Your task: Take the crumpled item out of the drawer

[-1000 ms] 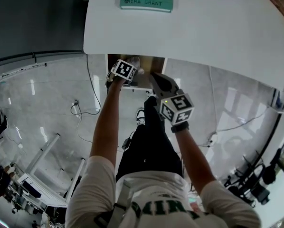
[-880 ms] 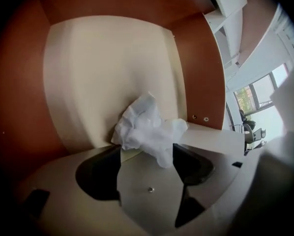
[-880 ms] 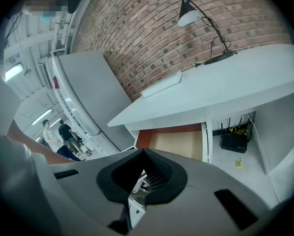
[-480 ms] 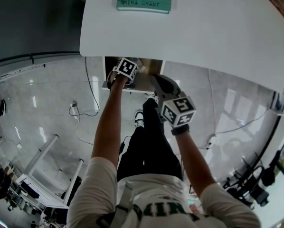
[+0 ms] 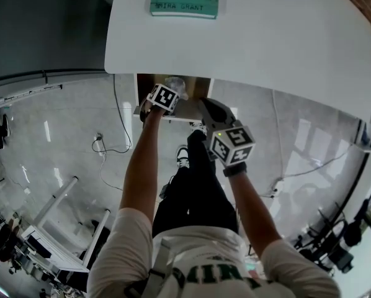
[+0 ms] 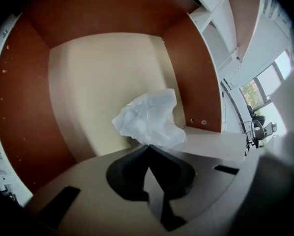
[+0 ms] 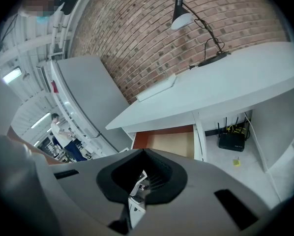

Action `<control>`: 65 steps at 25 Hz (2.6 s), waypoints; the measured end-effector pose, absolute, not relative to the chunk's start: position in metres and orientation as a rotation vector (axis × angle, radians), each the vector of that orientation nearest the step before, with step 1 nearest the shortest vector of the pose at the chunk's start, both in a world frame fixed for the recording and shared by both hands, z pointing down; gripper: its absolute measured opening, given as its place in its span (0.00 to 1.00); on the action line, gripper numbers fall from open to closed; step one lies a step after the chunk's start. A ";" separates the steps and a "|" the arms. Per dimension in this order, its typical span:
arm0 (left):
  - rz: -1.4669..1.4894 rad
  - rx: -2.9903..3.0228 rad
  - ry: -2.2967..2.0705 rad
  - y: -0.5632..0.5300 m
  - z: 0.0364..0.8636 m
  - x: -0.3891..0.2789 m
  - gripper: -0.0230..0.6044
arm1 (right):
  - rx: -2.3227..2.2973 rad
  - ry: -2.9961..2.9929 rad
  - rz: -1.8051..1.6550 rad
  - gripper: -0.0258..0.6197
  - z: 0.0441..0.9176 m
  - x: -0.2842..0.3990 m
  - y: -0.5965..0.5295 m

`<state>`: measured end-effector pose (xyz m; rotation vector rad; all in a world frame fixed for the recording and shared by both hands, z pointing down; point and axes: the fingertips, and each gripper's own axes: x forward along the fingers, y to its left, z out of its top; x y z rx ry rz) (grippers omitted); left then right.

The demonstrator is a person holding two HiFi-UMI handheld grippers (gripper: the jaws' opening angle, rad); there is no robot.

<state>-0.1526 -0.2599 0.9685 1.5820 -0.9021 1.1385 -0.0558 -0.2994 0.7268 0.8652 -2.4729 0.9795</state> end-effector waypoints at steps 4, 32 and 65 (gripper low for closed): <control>1.169 1.650 -1.008 -0.266 0.943 -0.172 0.03 | 0.855 -2.488 0.970 0.04 0.716 -0.056 -0.297; 0.745 1.908 -1.499 -0.213 0.631 -0.163 0.03 | 1.102 -2.650 0.795 0.04 0.536 -0.031 -0.235; 0.041 2.265 -2.063 -0.132 0.347 -0.171 0.03 | 1.340 -2.797 0.159 0.04 0.362 -0.023 -0.187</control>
